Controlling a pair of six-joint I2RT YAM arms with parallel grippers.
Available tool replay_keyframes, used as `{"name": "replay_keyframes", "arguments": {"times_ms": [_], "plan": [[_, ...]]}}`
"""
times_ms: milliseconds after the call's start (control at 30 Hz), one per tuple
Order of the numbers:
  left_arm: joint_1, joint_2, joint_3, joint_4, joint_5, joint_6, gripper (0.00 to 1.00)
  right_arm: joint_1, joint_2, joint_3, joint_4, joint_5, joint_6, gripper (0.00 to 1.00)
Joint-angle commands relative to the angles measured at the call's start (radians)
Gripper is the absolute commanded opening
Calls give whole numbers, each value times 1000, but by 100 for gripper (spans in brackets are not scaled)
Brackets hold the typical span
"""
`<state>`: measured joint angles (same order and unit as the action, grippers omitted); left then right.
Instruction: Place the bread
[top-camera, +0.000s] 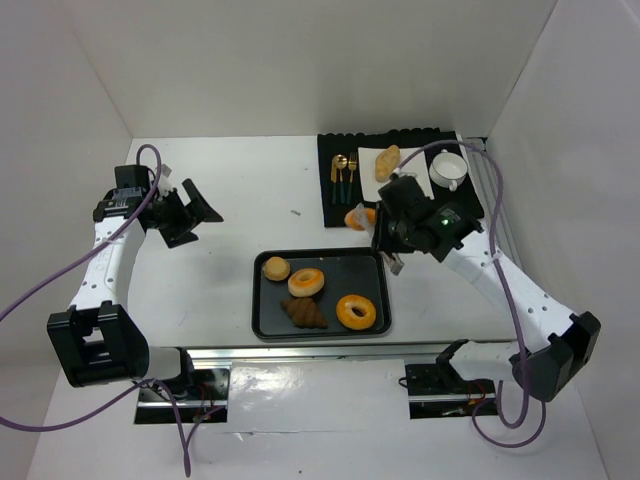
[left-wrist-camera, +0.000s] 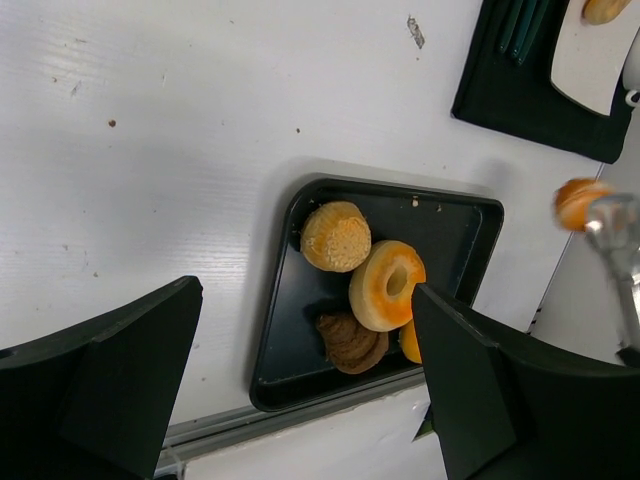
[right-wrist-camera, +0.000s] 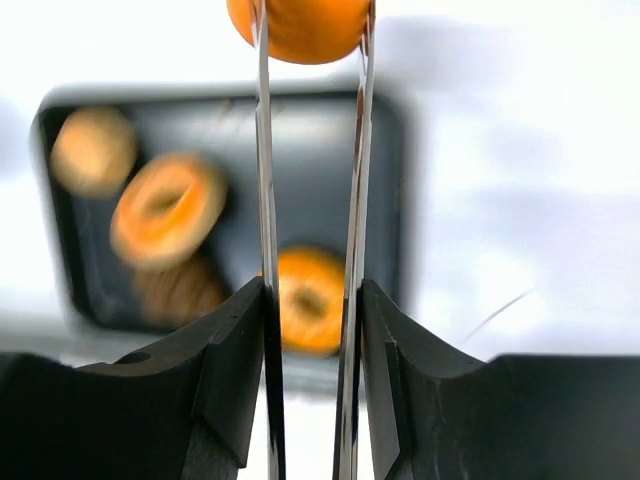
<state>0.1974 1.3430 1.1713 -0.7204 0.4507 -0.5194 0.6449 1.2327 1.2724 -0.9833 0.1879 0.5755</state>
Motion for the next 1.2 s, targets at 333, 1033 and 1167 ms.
{"name": "replay_keyframes", "arguments": {"times_ms": [333, 1033, 1167], "plan": [[4, 1, 16, 22, 46, 19, 100, -386, 361, 189, 357, 185, -299, 39], [4, 1, 16, 32, 65, 10, 100, -499, 383, 186, 477, 47, -325, 62], [4, -10, 16, 32, 65, 10, 100, -499, 392, 196, 459, 56, -325, 65]]}}
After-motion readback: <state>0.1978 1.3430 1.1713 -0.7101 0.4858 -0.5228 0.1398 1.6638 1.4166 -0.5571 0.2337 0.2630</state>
